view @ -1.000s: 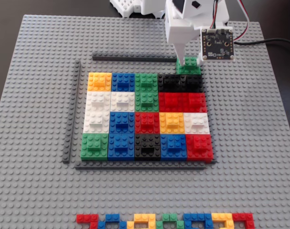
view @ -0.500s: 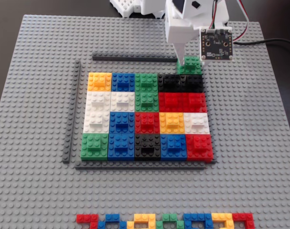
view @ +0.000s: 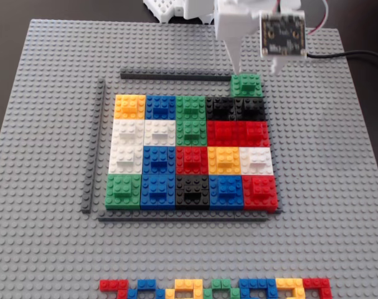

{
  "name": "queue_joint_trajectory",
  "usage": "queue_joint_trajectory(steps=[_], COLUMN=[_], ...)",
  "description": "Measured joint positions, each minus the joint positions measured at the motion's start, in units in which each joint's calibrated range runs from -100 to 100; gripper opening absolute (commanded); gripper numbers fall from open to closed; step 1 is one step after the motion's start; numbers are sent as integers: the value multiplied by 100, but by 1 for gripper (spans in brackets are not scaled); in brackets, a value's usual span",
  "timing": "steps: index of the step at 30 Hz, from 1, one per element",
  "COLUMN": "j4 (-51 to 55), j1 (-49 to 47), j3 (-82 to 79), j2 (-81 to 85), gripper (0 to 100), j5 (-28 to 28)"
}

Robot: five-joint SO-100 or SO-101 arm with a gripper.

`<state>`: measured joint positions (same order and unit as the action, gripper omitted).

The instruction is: Grab the cube and place it into the grid

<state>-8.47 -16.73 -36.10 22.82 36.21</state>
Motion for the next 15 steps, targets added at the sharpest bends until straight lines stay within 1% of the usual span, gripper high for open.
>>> queue_joint_trajectory(steps=[6,9,12,15], j4=[220,332,410,484], j1=[95,168,255,372], j3=[344,432,441,441], j2=[577,984,1510,2053], gripper=[21,16,5,2], j5=[103,190,288,386])
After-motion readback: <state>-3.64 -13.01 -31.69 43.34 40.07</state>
